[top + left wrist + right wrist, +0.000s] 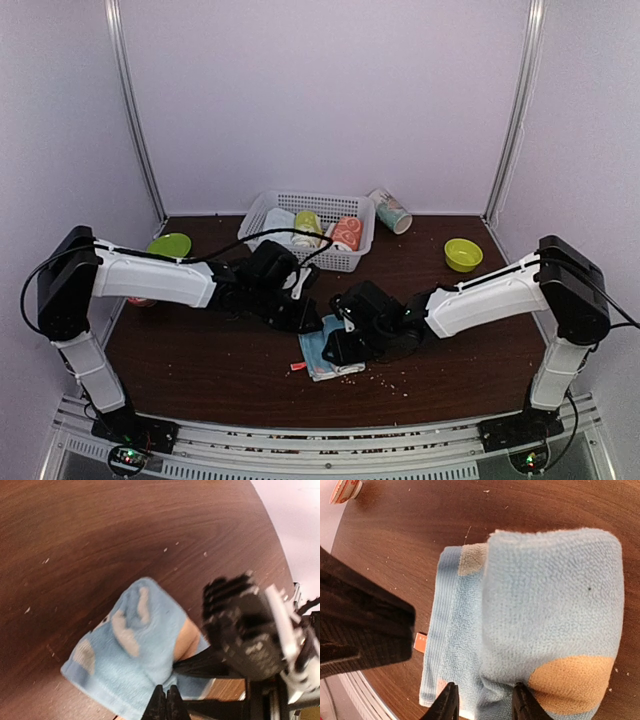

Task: Roll the towels
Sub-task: Roll the towel at the center of the board.

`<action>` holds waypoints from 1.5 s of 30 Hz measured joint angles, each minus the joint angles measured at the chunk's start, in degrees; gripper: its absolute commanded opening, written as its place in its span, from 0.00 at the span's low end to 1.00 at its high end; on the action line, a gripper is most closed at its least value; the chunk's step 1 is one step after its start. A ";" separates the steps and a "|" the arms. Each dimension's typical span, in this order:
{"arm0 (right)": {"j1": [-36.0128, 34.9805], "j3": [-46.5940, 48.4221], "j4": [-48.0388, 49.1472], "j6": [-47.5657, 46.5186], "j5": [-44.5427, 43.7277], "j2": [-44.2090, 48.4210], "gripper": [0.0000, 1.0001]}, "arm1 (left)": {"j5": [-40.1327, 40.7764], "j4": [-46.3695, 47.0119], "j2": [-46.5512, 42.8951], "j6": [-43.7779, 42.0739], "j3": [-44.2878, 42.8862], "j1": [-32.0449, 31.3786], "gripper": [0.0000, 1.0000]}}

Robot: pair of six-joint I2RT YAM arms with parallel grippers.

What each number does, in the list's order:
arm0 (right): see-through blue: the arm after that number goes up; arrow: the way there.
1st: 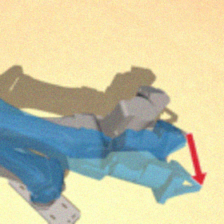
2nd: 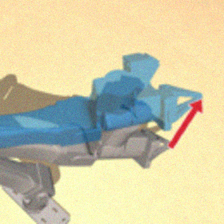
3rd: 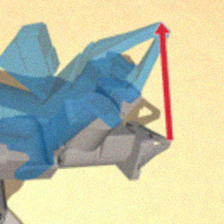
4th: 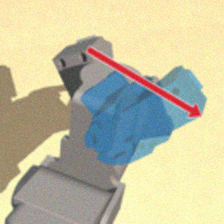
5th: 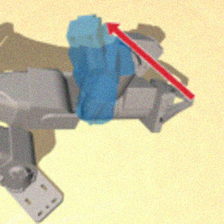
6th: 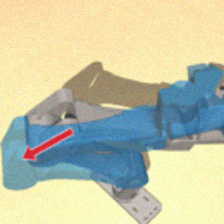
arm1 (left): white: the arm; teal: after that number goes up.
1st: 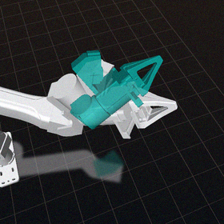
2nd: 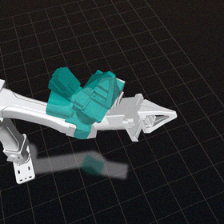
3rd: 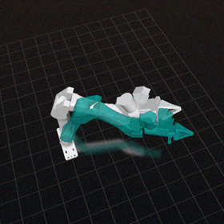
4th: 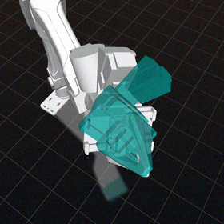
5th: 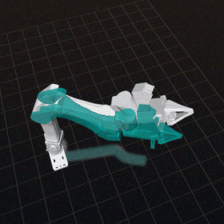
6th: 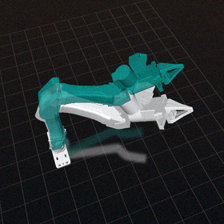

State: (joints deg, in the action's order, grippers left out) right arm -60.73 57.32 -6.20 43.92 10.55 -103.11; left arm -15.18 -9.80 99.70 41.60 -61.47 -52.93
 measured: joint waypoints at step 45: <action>-4.59 1.20 -13.51 -6.29 -6.99 4.31 0.15 | -4.96 13.38 13.86 3.74 -2.54 2.36 0.00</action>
State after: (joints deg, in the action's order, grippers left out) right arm -65.32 58.52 -19.70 37.63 3.55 -98.80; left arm -20.14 3.57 113.56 45.34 -64.01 -50.57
